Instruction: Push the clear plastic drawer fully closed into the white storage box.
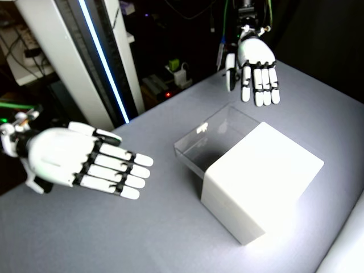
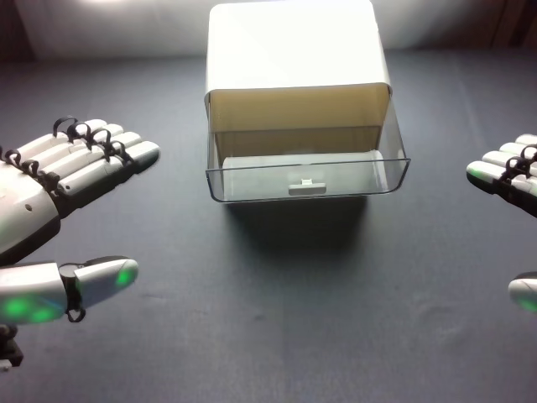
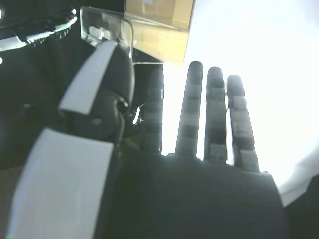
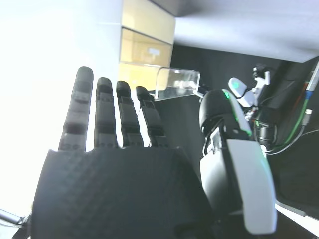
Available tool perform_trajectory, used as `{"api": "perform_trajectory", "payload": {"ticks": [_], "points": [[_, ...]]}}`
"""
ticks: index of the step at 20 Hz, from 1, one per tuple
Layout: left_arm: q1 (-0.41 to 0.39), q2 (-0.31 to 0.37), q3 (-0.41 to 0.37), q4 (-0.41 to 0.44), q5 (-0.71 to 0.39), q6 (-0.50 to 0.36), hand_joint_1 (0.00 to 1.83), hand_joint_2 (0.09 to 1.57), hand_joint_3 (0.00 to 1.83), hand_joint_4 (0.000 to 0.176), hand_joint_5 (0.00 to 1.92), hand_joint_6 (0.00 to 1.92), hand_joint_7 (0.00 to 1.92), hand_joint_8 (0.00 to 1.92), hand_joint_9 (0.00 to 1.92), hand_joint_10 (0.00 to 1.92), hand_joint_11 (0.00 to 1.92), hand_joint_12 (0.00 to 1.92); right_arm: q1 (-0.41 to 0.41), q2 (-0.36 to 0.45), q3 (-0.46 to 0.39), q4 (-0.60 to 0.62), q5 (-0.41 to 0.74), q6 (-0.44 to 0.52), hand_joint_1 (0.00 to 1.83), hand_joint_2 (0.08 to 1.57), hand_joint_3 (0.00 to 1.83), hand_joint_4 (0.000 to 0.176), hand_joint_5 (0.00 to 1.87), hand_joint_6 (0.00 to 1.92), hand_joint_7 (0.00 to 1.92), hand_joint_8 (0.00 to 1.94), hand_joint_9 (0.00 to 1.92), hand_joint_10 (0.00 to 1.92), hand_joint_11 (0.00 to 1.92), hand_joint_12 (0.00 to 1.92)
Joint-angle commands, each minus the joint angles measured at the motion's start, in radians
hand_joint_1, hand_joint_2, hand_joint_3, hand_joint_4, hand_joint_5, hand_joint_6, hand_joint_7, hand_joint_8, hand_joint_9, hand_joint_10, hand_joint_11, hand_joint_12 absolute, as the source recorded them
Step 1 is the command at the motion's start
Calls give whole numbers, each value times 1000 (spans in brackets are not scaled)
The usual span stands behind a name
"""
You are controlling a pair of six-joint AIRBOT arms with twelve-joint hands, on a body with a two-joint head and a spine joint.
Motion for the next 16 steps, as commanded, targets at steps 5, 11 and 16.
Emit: {"api": "perform_trajectory", "payload": {"ticks": [5,11,16], "points": [[8,-1,0,-32,-131,-4,0,1211,54,30,0,0,0,0,0,0,0,0,9,8,0,9,140,1,134,1364,7,0,0,0,0,0,0,0,0,0],[11,8,-1,-57,-161,4,0,1241,59,51,0,0,0,0,0,0,0,0,12,1,-4,-39,127,32,171,1403,0,0,0,0,0,0,4,0,6,207],[12,17,-4,-64,-167,10,0,1284,28,0,0,0,0,0,0,0,0,0,15,-22,4,-84,118,95,174,1385,0,0,102,15,95,8,136,28,0,793]]}}
